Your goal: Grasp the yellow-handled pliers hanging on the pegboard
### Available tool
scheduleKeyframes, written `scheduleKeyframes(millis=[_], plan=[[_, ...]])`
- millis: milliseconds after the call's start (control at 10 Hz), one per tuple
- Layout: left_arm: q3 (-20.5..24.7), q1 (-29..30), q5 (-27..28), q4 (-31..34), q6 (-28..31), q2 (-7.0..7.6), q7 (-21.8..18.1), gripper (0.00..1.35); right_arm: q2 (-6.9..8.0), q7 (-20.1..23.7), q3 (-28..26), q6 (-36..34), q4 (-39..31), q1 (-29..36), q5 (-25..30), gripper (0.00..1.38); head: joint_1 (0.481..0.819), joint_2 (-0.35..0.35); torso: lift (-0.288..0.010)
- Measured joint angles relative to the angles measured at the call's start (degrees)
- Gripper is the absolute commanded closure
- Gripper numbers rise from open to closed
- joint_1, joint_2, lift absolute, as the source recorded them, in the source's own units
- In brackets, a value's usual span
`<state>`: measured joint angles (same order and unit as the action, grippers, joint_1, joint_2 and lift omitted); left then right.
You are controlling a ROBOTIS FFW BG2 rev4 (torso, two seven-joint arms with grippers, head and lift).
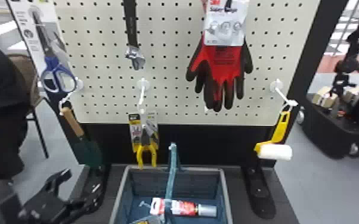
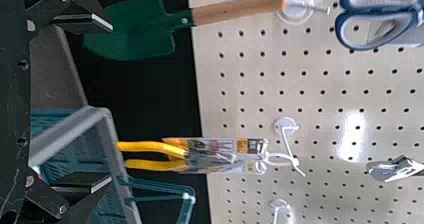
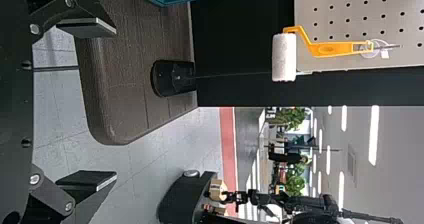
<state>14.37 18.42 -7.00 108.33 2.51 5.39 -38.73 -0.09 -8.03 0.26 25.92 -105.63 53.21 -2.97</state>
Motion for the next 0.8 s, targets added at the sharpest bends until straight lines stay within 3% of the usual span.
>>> scheduleKeyframes(millis=[400, 800], plan=[[-5.80, -16.72, -1.97, -12.92, 2.86, 4.43, -7.79, 0.24, 0.09, 1.61, 0.00, -0.46, 1.03, -1.43, 0.35, 0.27, 0.549, 0.000, -0.100], [-10.76, -31.95, -3.82, -26.02, 7.05, 7.59, -18.71, 0.24, 0.09, 2.42, 0.00, -0.52, 1.87, -2.83, 0.50, 0.27, 0.549, 0.000, -0.100]])
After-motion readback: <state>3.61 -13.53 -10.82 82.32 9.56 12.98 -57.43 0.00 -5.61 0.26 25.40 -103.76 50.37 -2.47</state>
